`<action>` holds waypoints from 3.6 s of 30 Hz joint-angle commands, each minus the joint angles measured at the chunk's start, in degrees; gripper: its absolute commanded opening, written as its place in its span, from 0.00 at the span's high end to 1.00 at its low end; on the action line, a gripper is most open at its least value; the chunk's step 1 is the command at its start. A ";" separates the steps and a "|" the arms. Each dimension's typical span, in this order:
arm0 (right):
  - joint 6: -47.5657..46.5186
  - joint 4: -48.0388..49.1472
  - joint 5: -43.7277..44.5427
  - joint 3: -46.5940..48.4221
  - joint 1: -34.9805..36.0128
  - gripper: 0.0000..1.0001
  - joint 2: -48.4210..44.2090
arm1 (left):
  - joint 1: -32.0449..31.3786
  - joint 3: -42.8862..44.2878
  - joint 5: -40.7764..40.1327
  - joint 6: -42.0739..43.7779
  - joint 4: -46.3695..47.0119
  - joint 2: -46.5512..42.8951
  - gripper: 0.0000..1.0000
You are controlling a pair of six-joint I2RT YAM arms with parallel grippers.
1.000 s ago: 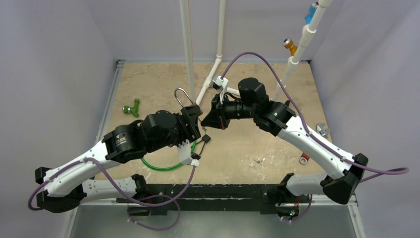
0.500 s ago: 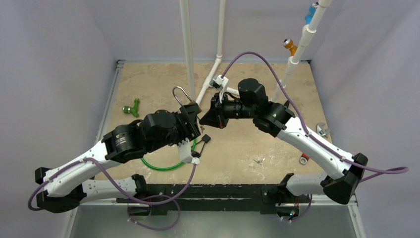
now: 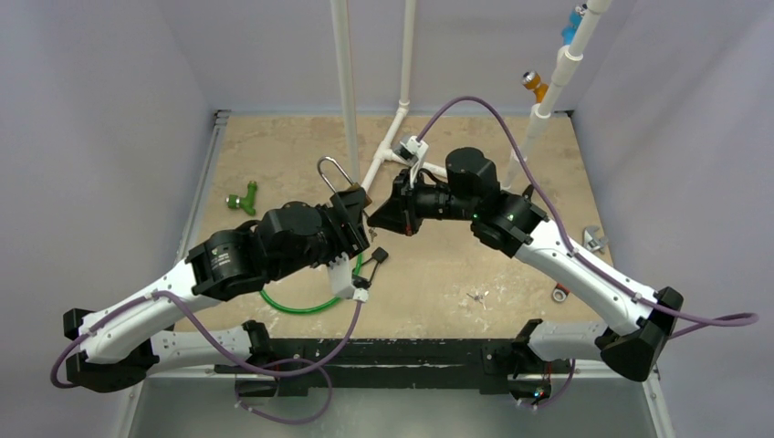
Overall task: Unlock with the key
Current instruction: Unlock the lock.
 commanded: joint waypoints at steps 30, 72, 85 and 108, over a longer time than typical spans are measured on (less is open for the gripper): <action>2.54 25.65 6.56 -7.47 -1.17 0.74 -7.78 | -2.04 4.82 9.12 -16.82 6.63 0.91 1.00; 3.25 25.26 3.63 -9.69 -2.36 1.00 -8.39 | -0.45 5.71 7.64 -22.72 18.39 0.19 0.56; -6.08 14.74 -5.22 -7.68 -4.45 1.00 -13.15 | 18.59 28.30 47.64 -68.71 -16.34 7.90 0.00; -19.29 -2.35 -5.60 8.37 1.05 1.00 -4.48 | 25.20 30.88 66.78 -62.13 -29.84 22.70 0.63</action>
